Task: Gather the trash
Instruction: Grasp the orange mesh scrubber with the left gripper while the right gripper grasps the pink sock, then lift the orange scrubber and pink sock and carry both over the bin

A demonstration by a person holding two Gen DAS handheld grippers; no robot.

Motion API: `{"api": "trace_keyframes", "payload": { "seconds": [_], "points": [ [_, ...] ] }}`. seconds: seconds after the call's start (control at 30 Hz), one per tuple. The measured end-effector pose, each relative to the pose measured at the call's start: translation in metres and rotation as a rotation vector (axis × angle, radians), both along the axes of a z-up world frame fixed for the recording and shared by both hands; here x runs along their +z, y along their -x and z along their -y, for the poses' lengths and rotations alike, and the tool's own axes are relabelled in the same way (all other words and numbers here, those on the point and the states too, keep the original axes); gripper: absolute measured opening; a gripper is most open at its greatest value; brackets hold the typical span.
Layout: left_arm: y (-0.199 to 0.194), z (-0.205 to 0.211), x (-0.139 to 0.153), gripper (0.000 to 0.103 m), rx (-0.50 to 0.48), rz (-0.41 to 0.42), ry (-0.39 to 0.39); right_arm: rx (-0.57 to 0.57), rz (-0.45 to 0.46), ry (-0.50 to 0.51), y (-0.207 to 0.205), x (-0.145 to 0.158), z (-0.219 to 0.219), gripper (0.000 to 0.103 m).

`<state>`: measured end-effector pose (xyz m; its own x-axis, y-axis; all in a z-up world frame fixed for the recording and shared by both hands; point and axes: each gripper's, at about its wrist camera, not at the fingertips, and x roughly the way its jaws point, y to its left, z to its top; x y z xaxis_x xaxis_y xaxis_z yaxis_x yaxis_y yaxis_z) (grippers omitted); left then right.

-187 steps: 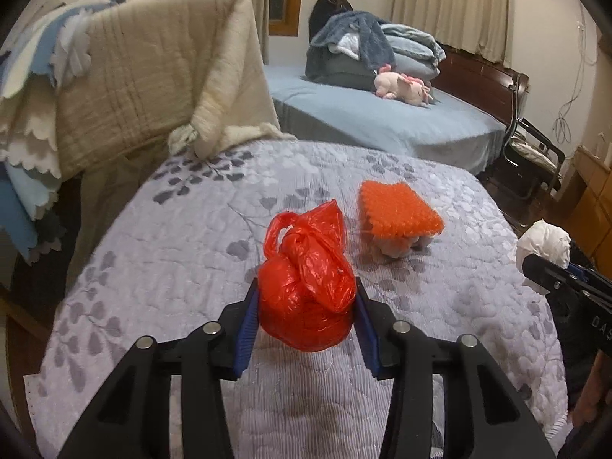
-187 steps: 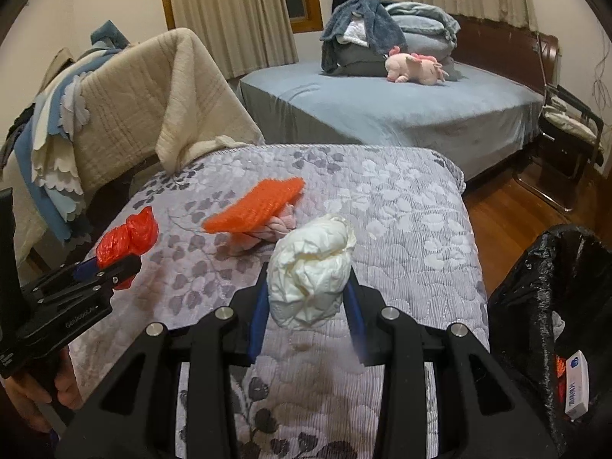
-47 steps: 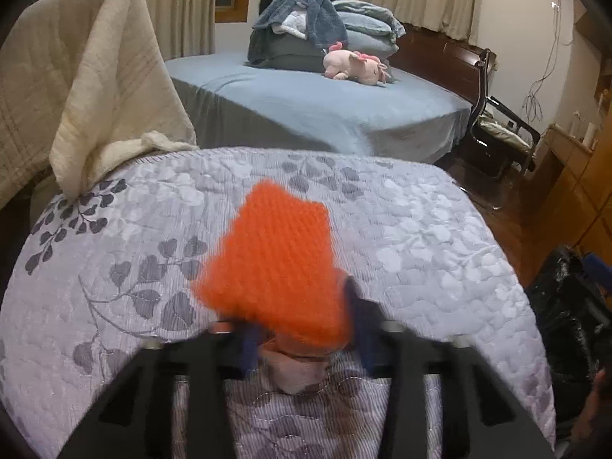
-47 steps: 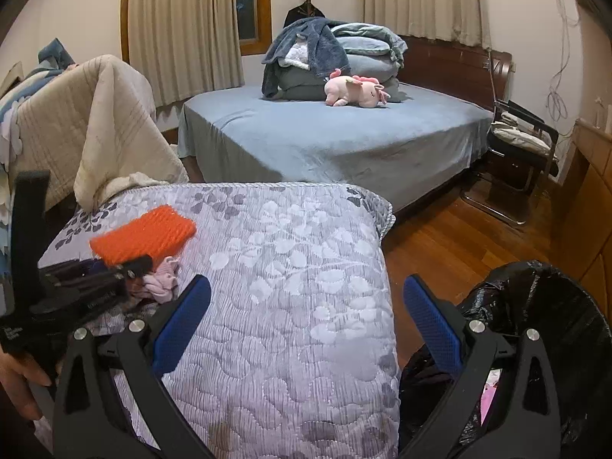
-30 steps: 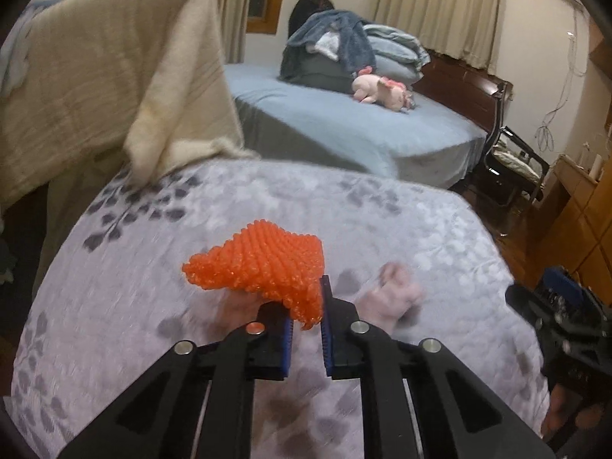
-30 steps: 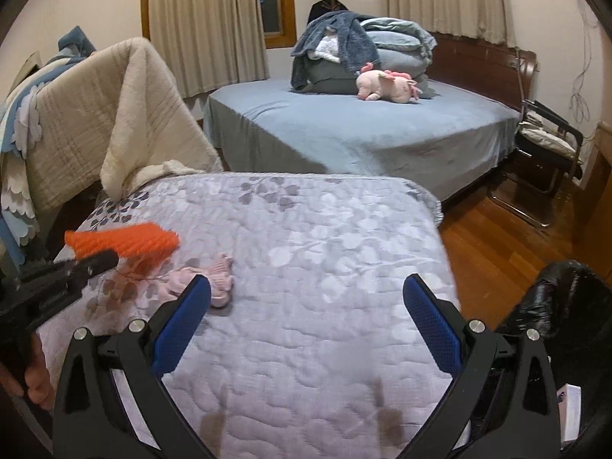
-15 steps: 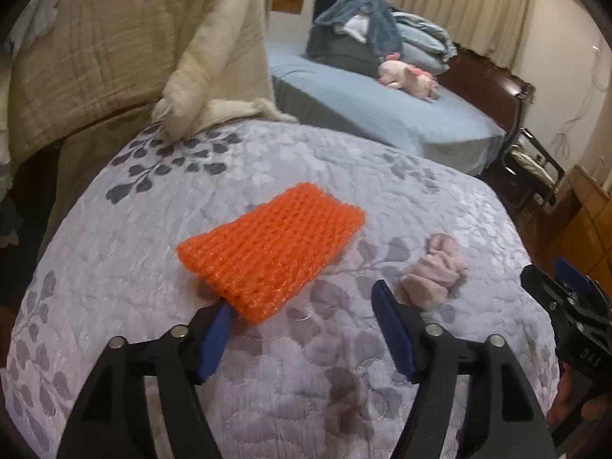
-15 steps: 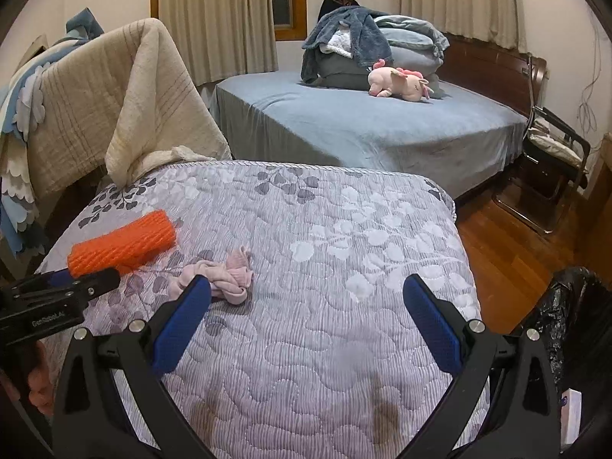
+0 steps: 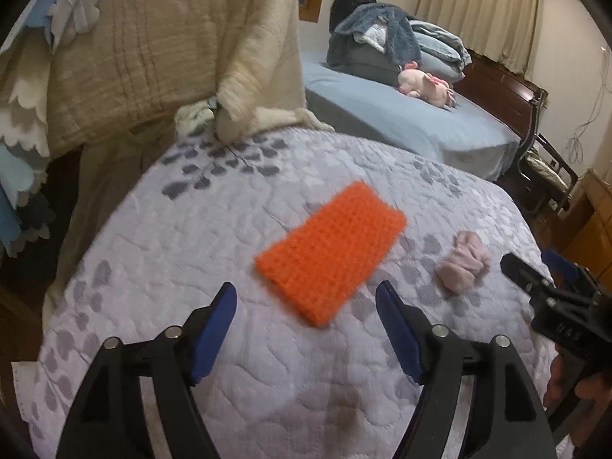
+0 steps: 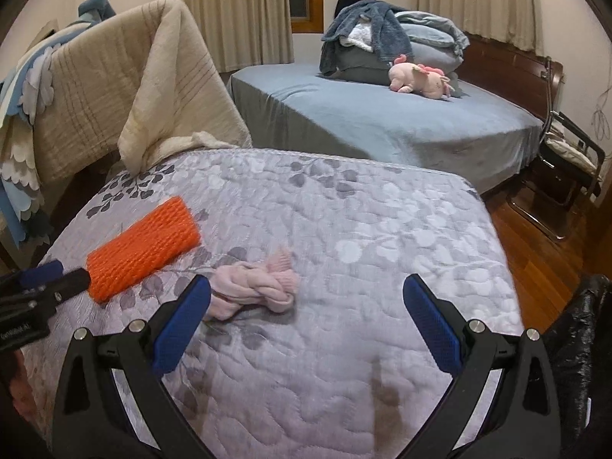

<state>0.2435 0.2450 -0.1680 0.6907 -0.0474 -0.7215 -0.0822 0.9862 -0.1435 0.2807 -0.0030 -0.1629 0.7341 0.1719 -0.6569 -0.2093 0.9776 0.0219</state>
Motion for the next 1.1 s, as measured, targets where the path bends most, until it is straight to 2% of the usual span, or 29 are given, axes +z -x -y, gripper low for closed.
{"api": "trace_keyframes", "payload": {
  "seconds": [0.13, 0.3, 0.37, 0.47, 0.6, 0.67, 0.77, 0.83, 0.87, 0.93, 1.1],
  "points": [
    [-0.01, -0.007, 0.001, 0.074, 0.006, 0.016, -0.04, 0.015, -0.041, -0.011, -0.011, -0.01, -0.013, 0.098],
    [-0.024, -0.015, -0.004, 0.074, 0.005, 0.004, -0.037, 0.037, -0.096, 0.01, -0.022, -0.021, -0.026, 0.096],
    [-0.032, -0.015, -0.01, 0.074, -0.002, -0.012, -0.038, 0.049, -0.117, 0.013, -0.025, -0.024, -0.029, 0.078],
    [-0.04, -0.015, -0.018, 0.074, -0.008, -0.036, -0.034, 0.092, -0.147, -0.017, -0.026, -0.028, -0.031, 0.061],
    [-0.048, -0.013, -0.026, 0.072, -0.019, -0.058, -0.001, 0.112, -0.143, -0.029, -0.022, -0.026, -0.032, 0.055],
    [-0.05, -0.011, -0.028, 0.07, -0.027, -0.066, 0.021, 0.113, -0.139, -0.049, -0.019, -0.023, -0.028, 0.048],
    [-0.052, -0.008, -0.028, 0.057, -0.042, -0.068, 0.041, 0.115, -0.132, -0.066, -0.015, -0.018, -0.024, 0.045],
    [-0.053, -0.004, -0.027, 0.039, -0.058, -0.069, 0.05, 0.115, -0.126, -0.068, -0.013, -0.016, -0.021, 0.045],
    [-0.053, -0.003, -0.027, 0.034, -0.067, -0.07, 0.059, 0.114, -0.124, -0.069, -0.014, -0.016, -0.02, 0.044],
    [-0.051, 0.002, -0.024, 0.013, -0.078, -0.056, 0.059, 0.11, -0.119, -0.072, -0.012, -0.014, -0.018, 0.044],
    [-0.044, 0.013, -0.013, 0.01, -0.081, -0.012, 0.041, 0.106, -0.099, -0.073, -0.006, -0.009, -0.011, 0.042]
  ]
}}
